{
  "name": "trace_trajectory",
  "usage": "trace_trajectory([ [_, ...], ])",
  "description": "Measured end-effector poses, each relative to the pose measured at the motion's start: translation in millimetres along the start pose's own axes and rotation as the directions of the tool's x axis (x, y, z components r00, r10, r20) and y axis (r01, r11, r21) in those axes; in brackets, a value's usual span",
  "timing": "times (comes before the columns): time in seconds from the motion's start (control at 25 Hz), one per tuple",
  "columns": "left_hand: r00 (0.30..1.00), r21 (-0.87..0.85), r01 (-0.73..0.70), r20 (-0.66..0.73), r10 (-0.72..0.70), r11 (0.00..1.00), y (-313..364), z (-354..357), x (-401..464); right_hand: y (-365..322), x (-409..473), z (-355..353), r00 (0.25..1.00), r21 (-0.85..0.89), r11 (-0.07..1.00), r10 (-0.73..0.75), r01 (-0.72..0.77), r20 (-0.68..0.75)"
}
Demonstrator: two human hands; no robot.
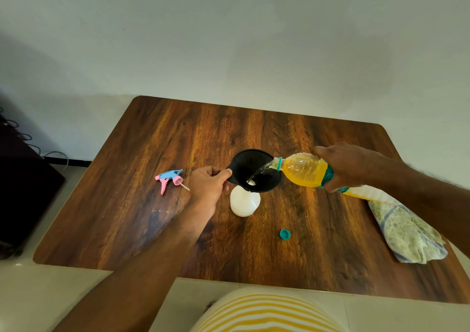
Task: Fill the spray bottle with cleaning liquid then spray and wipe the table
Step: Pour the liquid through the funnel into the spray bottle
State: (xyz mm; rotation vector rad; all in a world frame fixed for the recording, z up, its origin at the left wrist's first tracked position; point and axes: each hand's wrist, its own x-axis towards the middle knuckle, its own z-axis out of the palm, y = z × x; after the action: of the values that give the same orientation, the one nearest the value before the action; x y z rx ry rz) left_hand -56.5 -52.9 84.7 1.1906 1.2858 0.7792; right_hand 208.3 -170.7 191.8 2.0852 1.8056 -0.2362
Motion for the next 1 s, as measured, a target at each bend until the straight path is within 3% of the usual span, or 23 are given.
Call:
trace_trajectory([
  [1.0, 1.0, 0.009, 0.0, -0.017, 0.0, 1.0, -1.3, 1.5, 1.2, 1.7, -2.1, -0.5, 0.999, -0.003, 1.0, 0.024, -0.024, 0.022],
])
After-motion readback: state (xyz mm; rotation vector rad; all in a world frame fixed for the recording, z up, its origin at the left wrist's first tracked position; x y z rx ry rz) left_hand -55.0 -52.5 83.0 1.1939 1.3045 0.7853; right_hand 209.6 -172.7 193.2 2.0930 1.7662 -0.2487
